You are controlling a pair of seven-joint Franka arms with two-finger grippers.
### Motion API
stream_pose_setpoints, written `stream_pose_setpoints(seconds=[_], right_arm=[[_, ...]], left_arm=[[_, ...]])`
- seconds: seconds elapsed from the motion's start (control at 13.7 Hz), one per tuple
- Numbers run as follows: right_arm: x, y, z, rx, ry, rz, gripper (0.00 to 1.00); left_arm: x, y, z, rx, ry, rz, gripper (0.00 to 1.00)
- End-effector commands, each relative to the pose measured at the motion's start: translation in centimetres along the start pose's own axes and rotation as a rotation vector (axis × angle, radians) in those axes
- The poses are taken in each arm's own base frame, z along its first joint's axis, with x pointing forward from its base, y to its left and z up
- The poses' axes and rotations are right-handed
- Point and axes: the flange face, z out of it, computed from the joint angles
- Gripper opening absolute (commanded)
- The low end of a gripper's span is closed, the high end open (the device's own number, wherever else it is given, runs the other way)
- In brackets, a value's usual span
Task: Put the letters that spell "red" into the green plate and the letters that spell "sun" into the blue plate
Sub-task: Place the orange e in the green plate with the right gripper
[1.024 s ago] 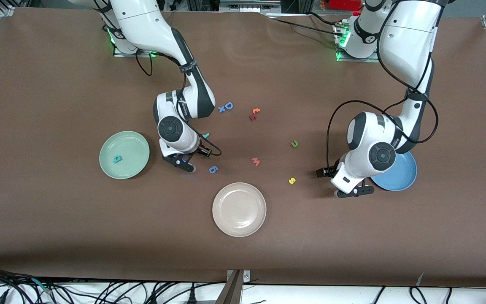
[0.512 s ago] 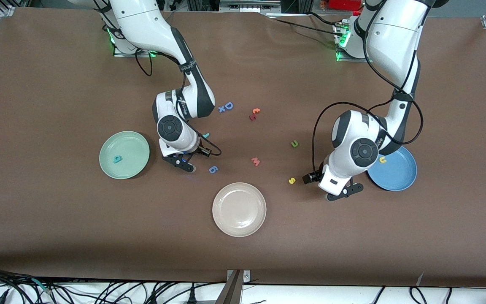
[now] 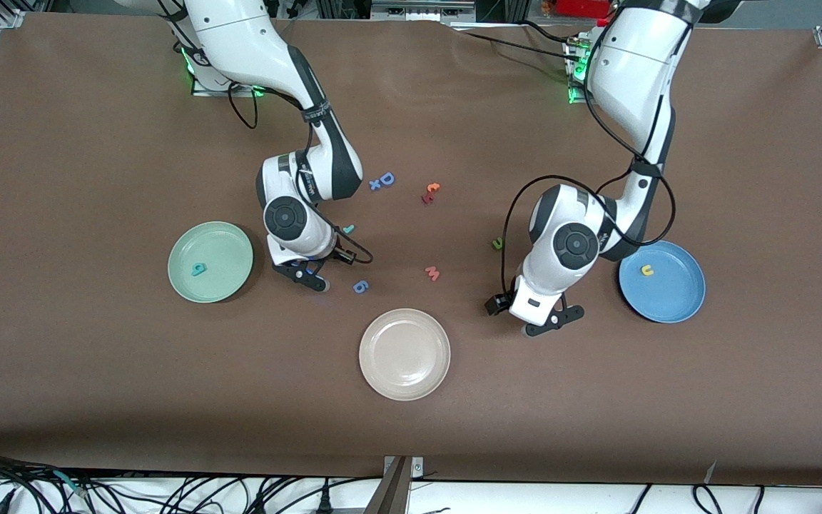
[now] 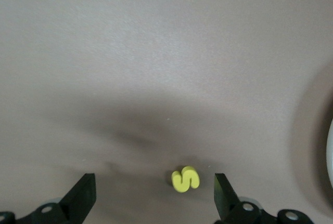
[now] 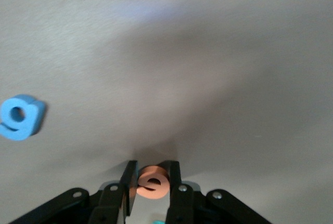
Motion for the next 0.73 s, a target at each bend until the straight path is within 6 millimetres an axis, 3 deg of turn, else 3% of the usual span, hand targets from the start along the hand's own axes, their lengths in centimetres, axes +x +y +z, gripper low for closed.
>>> stream_pose_setpoints(seconds=[0.0, 0.15, 0.29, 0.44, 0.66], right_arm=[[2.6, 4.2, -5.7, -0.009, -0.070, -0.068, 0.09], [5.8, 8.6, -7.6, -0.044, -0.109, -0.143, 0.09], [9.0, 12.6, -8.2, -0.054, -0.102, -0.211, 0.09], [12.0, 16.4, -7.5, -0.051, -0.114, -0.253, 0.09], [14.3, 18.7, -4.8, -0.077, -0.100, -0.287, 0.09]], left_arm=[[-0.4, 1.0, 1.4, -0.013, 0.003, -0.031, 1.00], [-0.5, 0.9, 2.0, -0.005, 0.000, -0.046, 1.00], [-0.8, 1.1, 2.6, -0.007, 0.004, -0.044, 1.00], [-1.2, 1.4, 3.0, -0.008, 0.007, -0.052, 1.00], [-1.5, 1.6, 3.0, -0.008, 0.006, -0.073, 1.00]])
